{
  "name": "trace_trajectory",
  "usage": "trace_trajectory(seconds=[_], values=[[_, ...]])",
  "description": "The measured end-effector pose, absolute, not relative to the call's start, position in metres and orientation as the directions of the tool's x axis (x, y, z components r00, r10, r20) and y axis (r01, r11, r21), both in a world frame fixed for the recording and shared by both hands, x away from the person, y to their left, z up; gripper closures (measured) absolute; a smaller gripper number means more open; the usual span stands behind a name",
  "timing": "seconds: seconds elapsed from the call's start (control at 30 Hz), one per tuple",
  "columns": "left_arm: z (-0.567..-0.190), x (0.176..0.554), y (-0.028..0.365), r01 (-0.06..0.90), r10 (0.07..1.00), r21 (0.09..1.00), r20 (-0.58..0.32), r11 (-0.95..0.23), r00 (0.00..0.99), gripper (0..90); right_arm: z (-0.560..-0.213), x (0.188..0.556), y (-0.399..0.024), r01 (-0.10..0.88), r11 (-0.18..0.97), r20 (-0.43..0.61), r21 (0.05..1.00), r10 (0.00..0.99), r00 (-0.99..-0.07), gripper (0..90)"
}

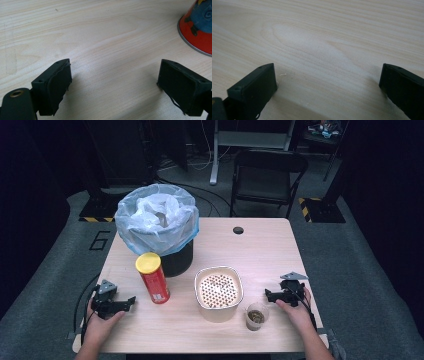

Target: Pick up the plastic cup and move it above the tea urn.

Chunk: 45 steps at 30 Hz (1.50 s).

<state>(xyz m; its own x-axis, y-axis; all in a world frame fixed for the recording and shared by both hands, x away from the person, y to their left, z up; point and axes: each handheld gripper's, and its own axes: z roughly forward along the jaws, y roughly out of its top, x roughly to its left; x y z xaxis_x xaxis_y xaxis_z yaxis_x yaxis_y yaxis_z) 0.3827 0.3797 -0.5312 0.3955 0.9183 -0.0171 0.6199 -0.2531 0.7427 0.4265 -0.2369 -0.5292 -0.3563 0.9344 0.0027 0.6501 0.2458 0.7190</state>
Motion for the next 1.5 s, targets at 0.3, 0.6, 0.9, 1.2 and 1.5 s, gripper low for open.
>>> trace_trajectory(seconds=[0.3,0.6,0.9,1.2,1.5], values=[[-0.53,0.383,0.379,0.626,0.921,0.737,-0.013,-0.255,0.39,11.5,-0.529,0.426,-0.237,0.651,0.251,0.005,0.717,0.931,-0.364,0.0],[-0.53,0.381,0.378,0.635,0.922,0.73,-0.016,-0.253,0.386,11.9,-0.529,0.426,-0.237,0.645,0.263,0.0,0.718,0.926,-0.377,0.0],[-0.53,0.38,0.376,0.634,0.929,0.735,-0.017,-0.239,0.371,12.0,-0.529,0.425,-0.238,0.64,0.261,0.009,0.723,0.922,-0.386,4.1],[-0.531,0.38,0.375,0.625,0.933,0.746,-0.014,-0.229,0.358,12.2,-0.504,0.43,-0.24,0.653,0.304,0.006,0.694,0.904,-0.427,37.2],[-0.531,0.379,0.375,0.629,0.935,0.743,-0.015,-0.226,0.354,12.3,-0.444,0.43,-0.21,0.553,0.366,0.006,0.749,0.83,-0.558,49.0]])
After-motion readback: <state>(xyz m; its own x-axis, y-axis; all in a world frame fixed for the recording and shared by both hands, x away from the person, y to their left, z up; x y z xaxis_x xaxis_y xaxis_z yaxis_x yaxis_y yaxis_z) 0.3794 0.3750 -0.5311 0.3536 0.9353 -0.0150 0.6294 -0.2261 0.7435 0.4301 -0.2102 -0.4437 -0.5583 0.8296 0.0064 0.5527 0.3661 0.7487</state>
